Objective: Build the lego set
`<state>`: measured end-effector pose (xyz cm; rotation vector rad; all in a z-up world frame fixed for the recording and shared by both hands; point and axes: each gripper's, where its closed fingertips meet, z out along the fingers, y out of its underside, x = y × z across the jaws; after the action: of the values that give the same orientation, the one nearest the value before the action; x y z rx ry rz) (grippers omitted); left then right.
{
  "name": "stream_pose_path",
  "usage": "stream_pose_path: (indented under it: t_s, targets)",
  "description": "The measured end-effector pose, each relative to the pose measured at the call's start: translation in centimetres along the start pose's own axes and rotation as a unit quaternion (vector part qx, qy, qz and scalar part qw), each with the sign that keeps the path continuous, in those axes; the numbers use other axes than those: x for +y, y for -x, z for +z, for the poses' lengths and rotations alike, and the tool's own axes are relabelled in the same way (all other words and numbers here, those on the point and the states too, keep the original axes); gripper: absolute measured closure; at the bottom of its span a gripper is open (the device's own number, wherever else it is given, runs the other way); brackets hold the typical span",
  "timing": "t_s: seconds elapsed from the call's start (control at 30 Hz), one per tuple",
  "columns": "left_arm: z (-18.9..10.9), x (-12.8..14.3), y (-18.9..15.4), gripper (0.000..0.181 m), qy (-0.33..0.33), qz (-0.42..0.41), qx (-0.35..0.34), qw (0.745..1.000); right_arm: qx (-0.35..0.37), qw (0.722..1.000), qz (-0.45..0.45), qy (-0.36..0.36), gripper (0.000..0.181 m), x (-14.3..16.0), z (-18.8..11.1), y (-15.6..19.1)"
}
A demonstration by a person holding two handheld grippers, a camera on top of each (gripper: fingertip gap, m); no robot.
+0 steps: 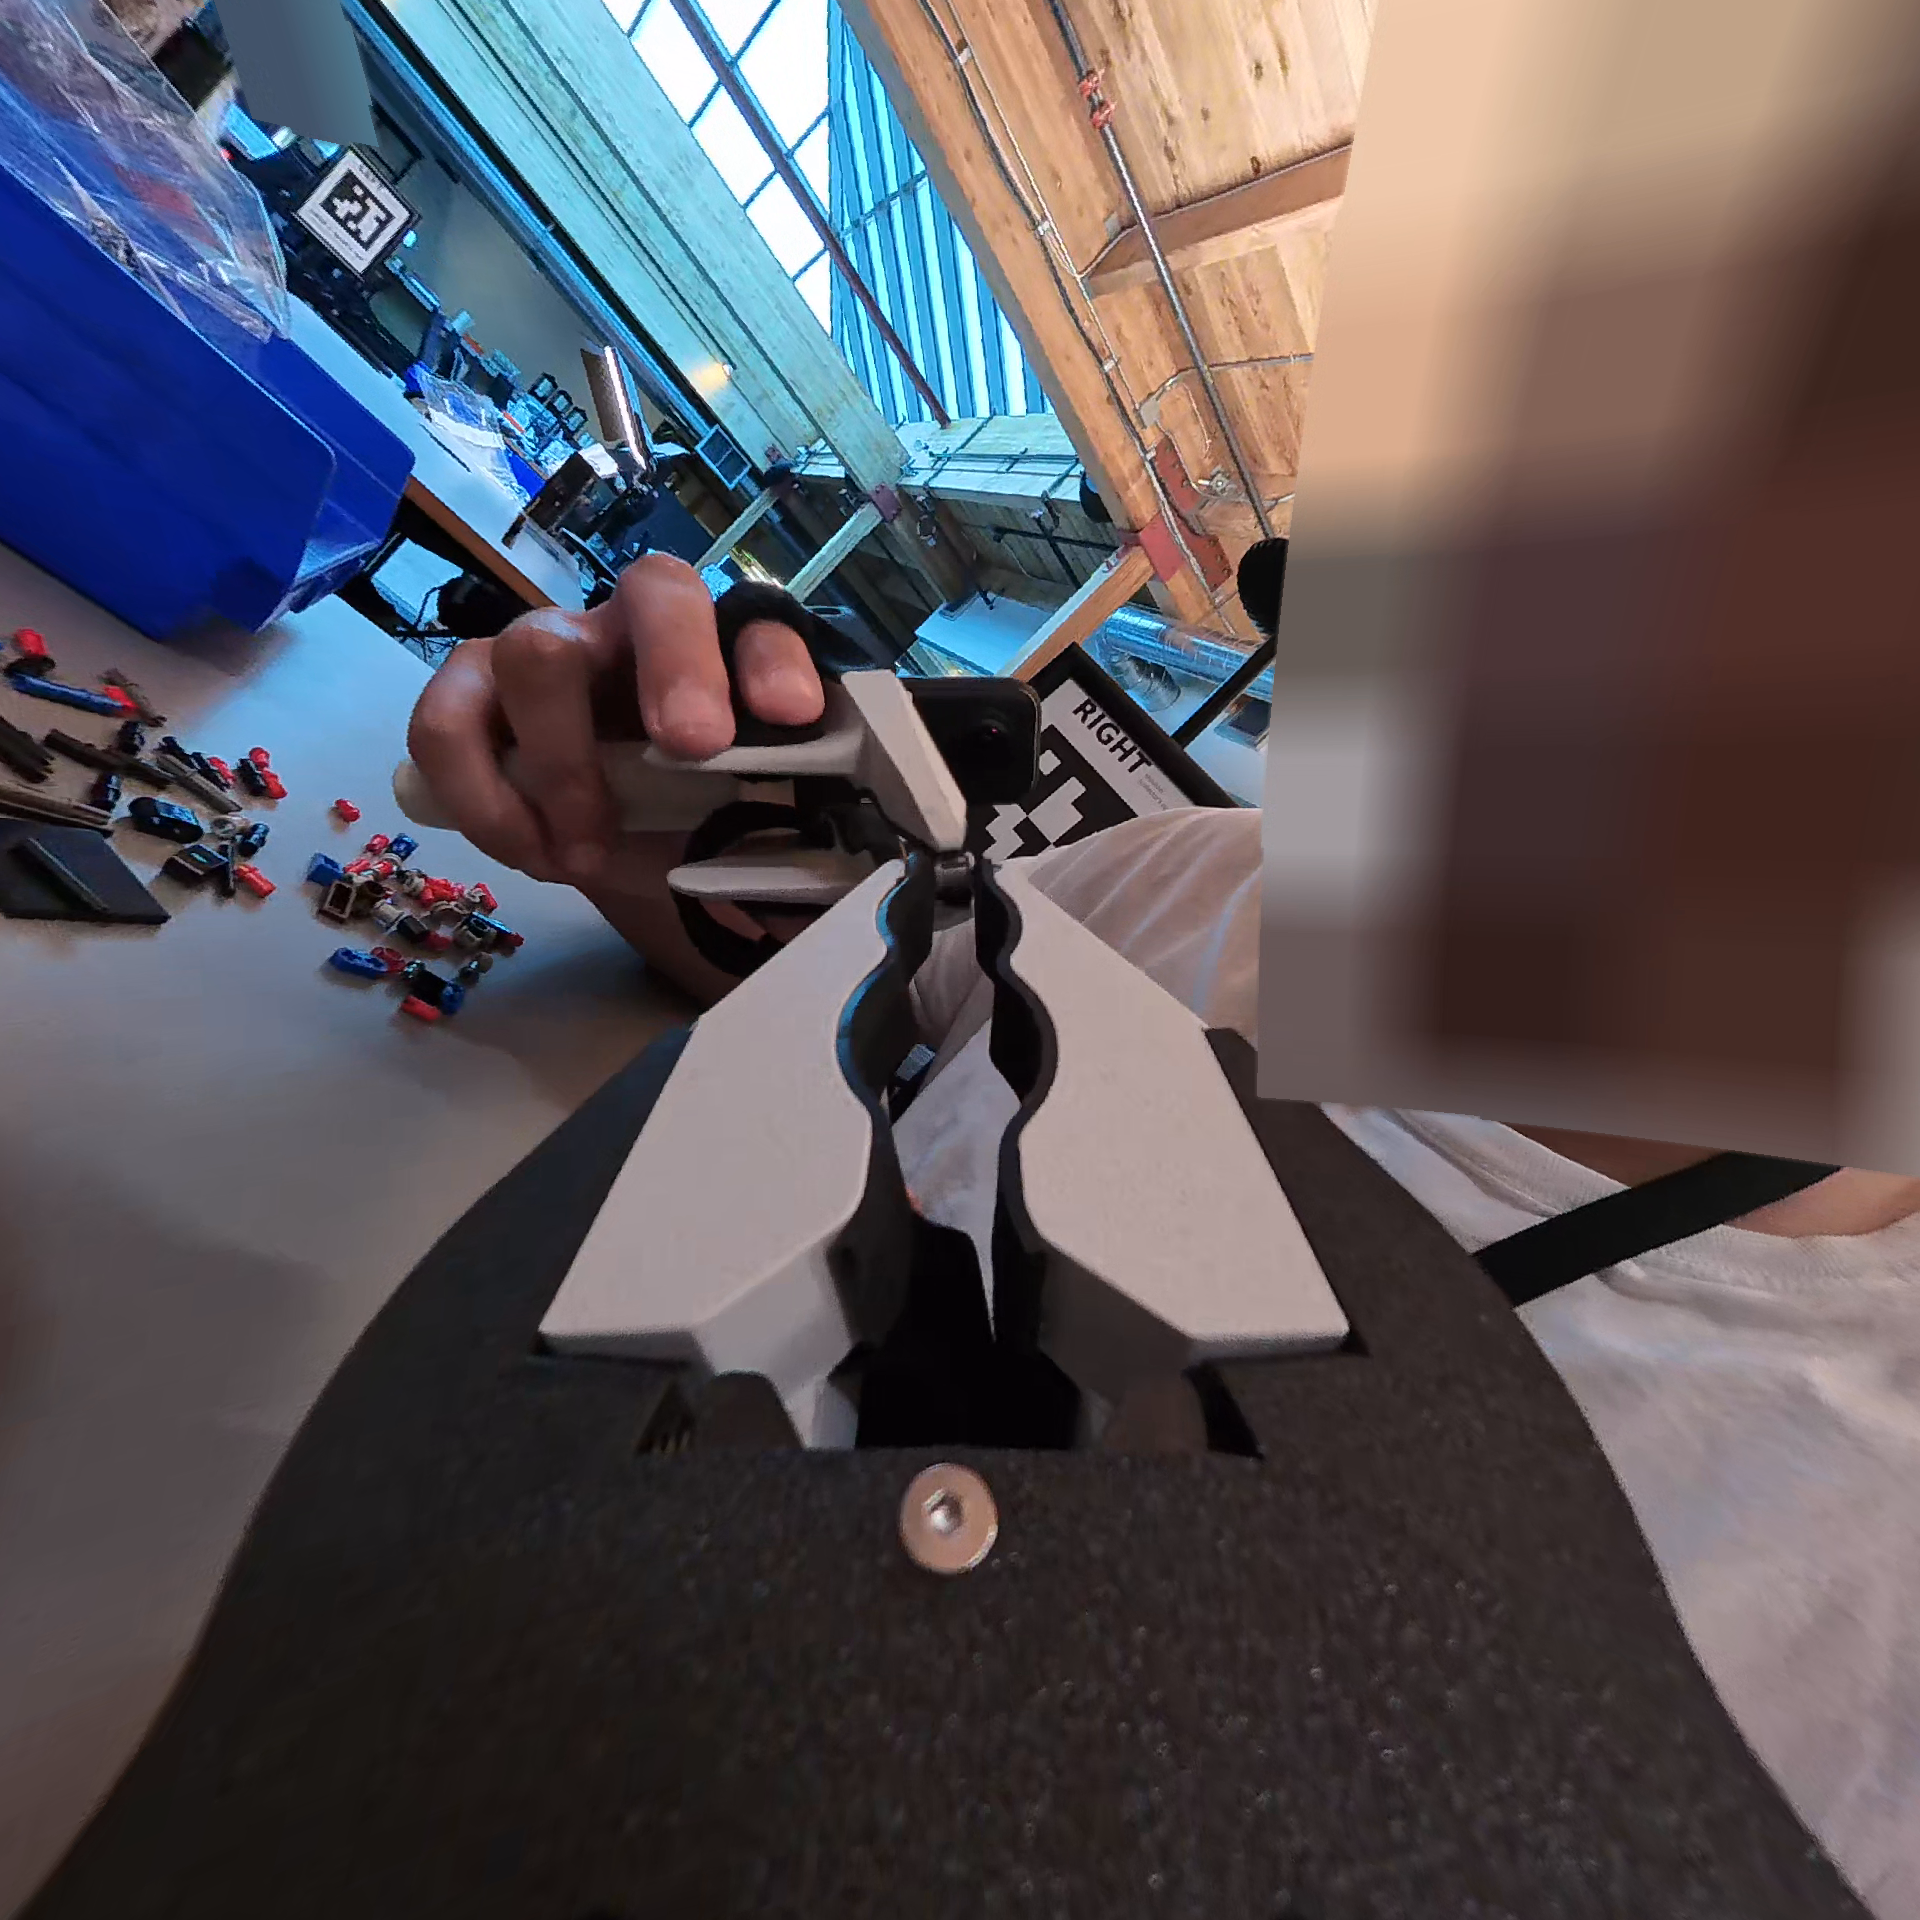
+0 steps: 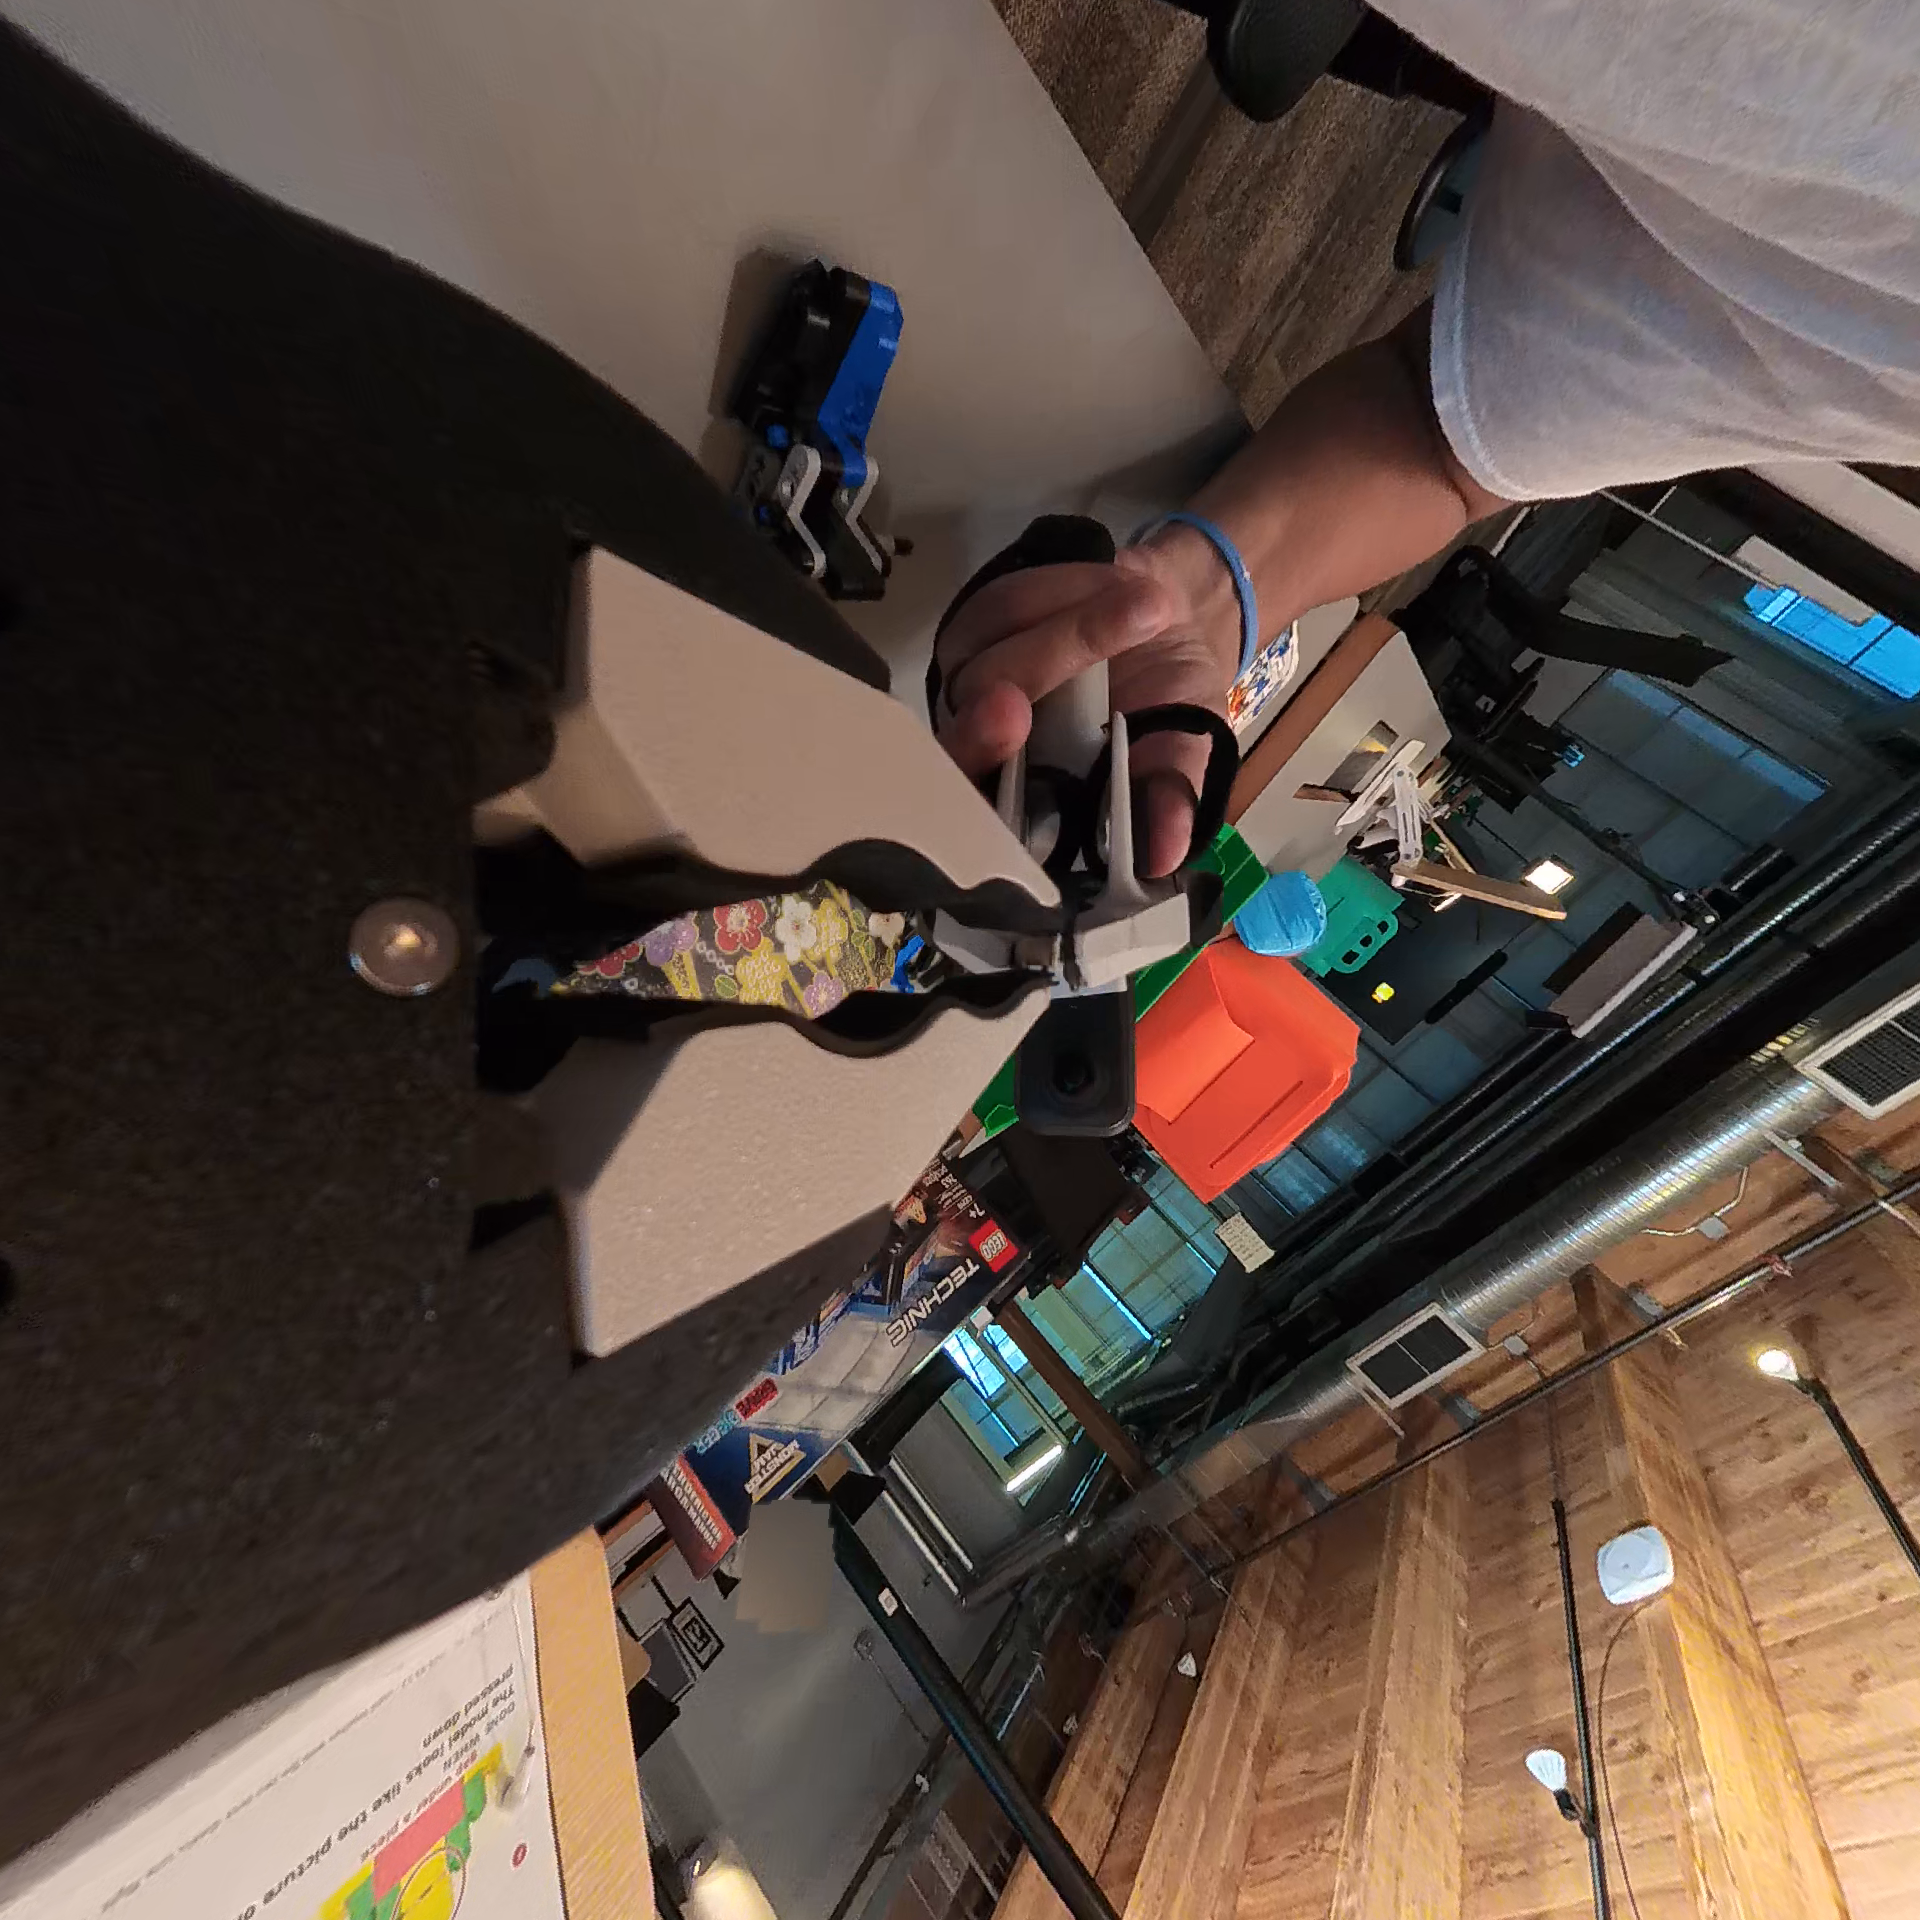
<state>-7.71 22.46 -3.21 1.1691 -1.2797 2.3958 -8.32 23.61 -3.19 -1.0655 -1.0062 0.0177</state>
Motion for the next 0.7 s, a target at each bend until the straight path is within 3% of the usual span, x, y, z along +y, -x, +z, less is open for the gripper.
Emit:
stream_pose_path:
  t_s: [0.2, 0.4, 0.57, 0.7]
  targets:
    - [-0.2, 0.0, 0.5, 0.176, 0.000, 0.004, -0.010, 1.000, -0.008, 1.000, -0.008, 0.026, 0.176, 0.6, 0.0, 0.1]
    - [-0.6, 0.3, 2.0, 0.167, 0.053, 0.148, -0.128, 0.979, -0.047, 0.992, 0.059, 0.099, 0.177, 2.4, -0.3, 0.1]
    - [-1.2, 0.3, 4.1, 0.166, 0.083, 0.212, -0.232, 0.946, -0.020, 0.980, -0.014, 0.197, 0.177, 4.6, -0.4, 0.1]
    - [-1.5, 0.2, 5.0, 0.168, 0.084, 0.214, -0.256, 0.939, -0.006, 0.966, -0.091, 0.243, 0.177, 5.5, -0.6, -0.2]
